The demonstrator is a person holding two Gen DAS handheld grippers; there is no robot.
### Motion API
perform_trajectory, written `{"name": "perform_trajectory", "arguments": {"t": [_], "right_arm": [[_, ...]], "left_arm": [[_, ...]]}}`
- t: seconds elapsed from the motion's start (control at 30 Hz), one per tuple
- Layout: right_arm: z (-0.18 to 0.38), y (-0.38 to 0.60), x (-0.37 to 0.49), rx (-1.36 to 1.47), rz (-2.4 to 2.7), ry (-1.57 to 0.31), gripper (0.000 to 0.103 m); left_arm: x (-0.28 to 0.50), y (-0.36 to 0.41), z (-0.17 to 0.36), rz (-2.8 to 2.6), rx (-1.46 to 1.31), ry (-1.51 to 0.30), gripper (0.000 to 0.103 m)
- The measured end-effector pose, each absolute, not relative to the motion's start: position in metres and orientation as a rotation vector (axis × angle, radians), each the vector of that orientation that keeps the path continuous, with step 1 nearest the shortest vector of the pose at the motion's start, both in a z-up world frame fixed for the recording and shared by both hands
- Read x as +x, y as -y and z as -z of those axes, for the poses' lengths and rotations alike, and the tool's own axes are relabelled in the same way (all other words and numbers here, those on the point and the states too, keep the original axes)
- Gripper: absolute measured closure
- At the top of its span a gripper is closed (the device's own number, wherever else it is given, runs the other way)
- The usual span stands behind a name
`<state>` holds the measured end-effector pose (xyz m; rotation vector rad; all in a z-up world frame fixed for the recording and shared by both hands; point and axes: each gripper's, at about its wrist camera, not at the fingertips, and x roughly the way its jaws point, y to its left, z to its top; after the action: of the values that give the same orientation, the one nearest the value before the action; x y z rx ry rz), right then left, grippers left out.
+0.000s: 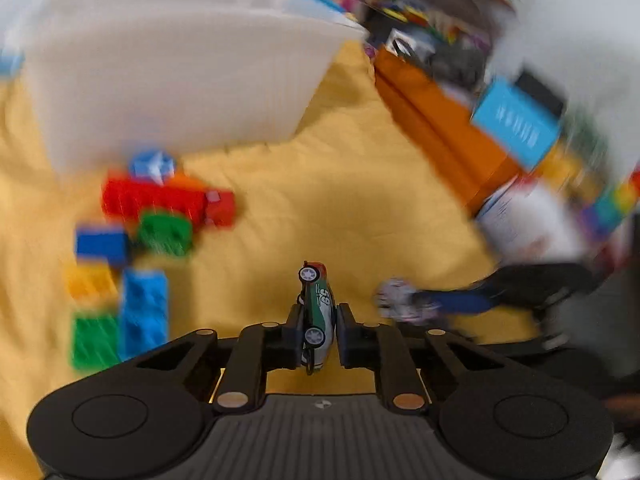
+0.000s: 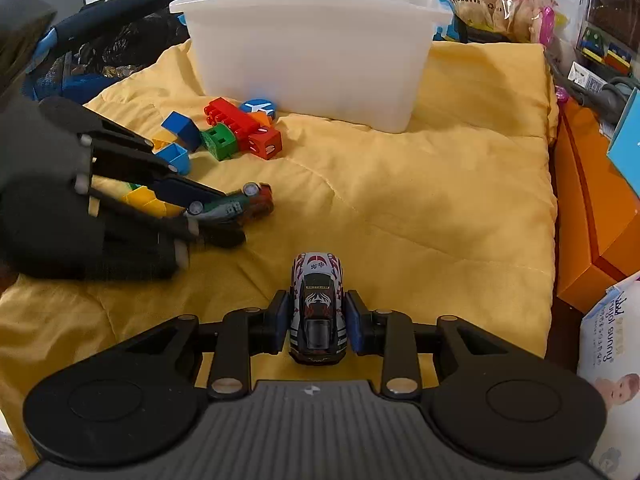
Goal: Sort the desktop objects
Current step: 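Grasp the white race car with the right gripper while the left grasps the green car, then lift the green car with the left gripper while the right lifts the white car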
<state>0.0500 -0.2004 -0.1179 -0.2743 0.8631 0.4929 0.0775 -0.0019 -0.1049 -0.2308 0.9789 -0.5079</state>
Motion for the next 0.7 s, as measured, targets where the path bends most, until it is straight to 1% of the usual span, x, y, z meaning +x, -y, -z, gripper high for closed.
{"name": "perform_trajectory", "arguments": {"t": [0.1, 0.17, 0.23, 0.3, 0.33, 0.4, 0.43, 0.47, 0.53, 0.7], "right_arm": [[0.117, 0.201, 0.049, -0.277, -0.496, -0.859, 0.07], [0.119, 0.201, 0.049, -0.272, -0.498, -0.861, 0.07], [0.119, 0.201, 0.05, -0.265, -0.502, -0.861, 0.07], [0.119, 0.2, 0.051, -0.269, -0.507, -0.859, 0.07], [0.118, 0.199, 0.051, -0.273, -0.509, -0.857, 0.07], [0.119, 0.199, 0.051, -0.274, -0.511, -0.857, 0.07], [0.119, 0.199, 0.052, -0.274, -0.512, -0.858, 0.07], [0.119, 0.199, 0.052, -0.274, -0.512, -0.857, 0.07], [0.119, 0.199, 0.051, -0.273, -0.514, -0.856, 0.07], [0.117, 0.202, 0.05, -0.258, -0.516, -0.85, 0.069]], "left_arm": [[0.069, -0.009, 0.116, 0.506, -0.326, -1.04, 0.084], [0.064, -0.015, 0.123, 0.468, -0.365, -1.045, 0.074], [0.058, -0.019, 0.119, 0.423, -0.353, -1.012, 0.071], [0.053, -0.015, 0.112, 0.378, -0.27, -0.975, 0.067], [0.052, -0.013, 0.11, 0.373, -0.234, -0.964, 0.062], [0.047, -0.012, 0.102, 0.38, -0.199, -0.926, 0.061], [0.042, -0.011, 0.098, 0.385, -0.189, -0.906, 0.057], [0.038, -0.01, 0.094, 0.389, -0.172, -0.888, 0.052], [0.031, -0.004, 0.09, 0.382, -0.132, -0.87, 0.046], [0.033, 0.016, 0.095, 0.364, -0.032, -0.872, 0.046]]}}
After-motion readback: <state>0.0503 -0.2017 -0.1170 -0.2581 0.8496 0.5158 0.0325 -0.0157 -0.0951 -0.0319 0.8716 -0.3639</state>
